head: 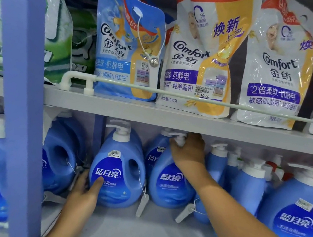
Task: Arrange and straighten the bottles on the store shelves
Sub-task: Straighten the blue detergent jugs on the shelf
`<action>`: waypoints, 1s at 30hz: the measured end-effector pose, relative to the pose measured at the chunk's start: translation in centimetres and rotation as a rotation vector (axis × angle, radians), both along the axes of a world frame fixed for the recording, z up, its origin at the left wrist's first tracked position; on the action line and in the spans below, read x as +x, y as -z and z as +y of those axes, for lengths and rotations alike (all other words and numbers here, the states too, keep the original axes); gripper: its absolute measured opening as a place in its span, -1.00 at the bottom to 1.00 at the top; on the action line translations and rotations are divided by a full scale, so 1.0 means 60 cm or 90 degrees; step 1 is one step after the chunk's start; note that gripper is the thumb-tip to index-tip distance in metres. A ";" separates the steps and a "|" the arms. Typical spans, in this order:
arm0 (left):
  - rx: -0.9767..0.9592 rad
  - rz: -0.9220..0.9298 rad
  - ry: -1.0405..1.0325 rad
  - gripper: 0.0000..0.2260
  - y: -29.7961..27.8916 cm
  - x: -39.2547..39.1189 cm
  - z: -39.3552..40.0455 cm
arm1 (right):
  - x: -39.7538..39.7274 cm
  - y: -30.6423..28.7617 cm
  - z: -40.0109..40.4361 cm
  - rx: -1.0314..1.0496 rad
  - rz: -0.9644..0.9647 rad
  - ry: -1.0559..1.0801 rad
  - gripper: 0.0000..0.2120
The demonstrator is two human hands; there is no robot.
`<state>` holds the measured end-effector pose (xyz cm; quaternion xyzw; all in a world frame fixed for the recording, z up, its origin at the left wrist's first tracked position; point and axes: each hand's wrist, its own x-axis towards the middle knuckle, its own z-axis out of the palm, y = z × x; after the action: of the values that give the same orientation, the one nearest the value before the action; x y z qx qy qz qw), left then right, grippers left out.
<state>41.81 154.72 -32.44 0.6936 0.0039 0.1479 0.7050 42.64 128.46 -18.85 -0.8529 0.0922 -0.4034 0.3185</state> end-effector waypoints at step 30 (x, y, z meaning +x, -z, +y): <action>0.187 -0.289 -0.161 -0.60 -0.045 -0.117 -0.088 | -0.180 0.099 -0.003 0.196 0.090 -0.171 -0.58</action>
<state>34.79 149.42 -29.72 0.7317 -0.0889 0.3845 0.5558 31.81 128.29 -24.81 -0.8252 0.0602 -0.2775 0.4883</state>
